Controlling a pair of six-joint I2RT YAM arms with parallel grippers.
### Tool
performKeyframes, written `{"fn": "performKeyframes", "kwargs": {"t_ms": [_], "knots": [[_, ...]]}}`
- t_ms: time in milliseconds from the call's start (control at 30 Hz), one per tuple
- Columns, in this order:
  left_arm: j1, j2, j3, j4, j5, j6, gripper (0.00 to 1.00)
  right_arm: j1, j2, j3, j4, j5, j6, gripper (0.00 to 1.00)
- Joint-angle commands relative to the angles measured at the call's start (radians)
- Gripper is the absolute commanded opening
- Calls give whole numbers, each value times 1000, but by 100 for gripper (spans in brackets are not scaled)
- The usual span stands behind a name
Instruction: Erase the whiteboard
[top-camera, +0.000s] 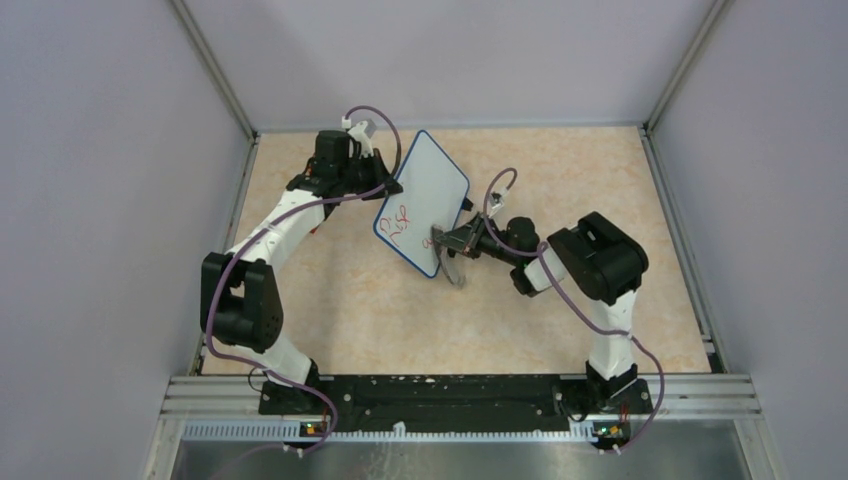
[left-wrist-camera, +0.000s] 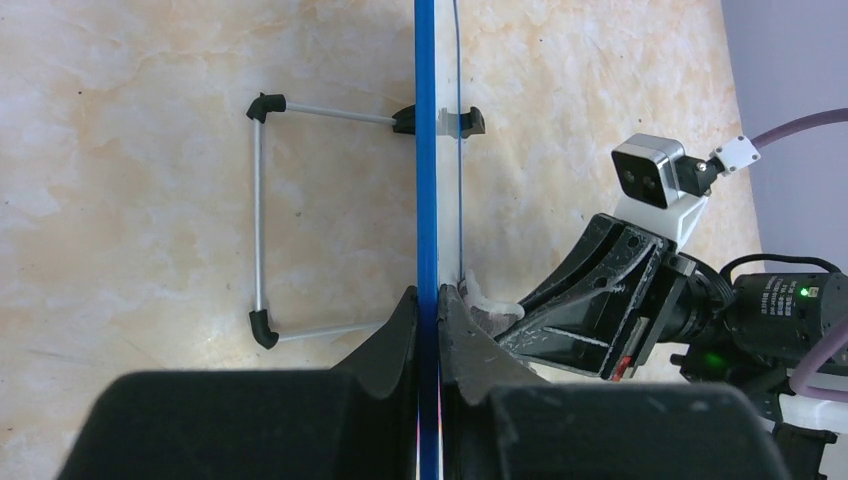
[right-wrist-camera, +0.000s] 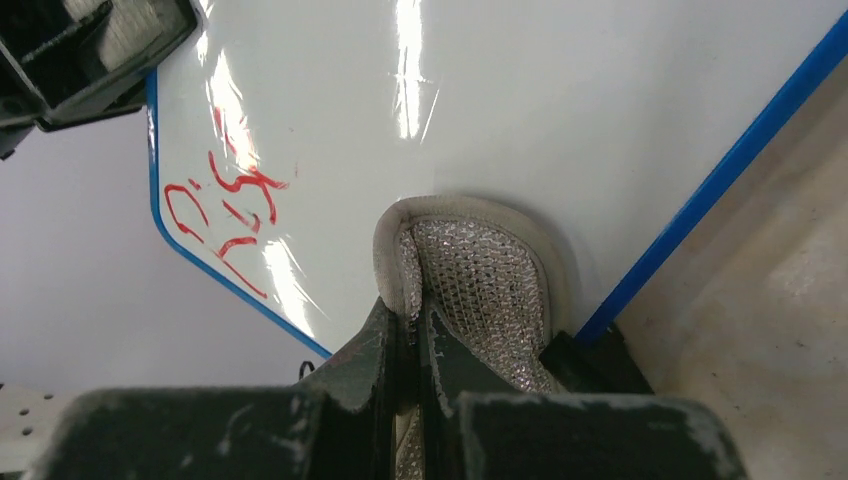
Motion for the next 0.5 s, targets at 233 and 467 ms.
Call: {"fn": "performKeyframes", "kwargs": {"t_ms": [233,467], "knots": [[-16,-21,-5,1,19,4,0,34,-8,41,-10,-8,-36,0],[-16,-17,-5,3,19,4,0,144,29,141,160,-93,59,0]]}}
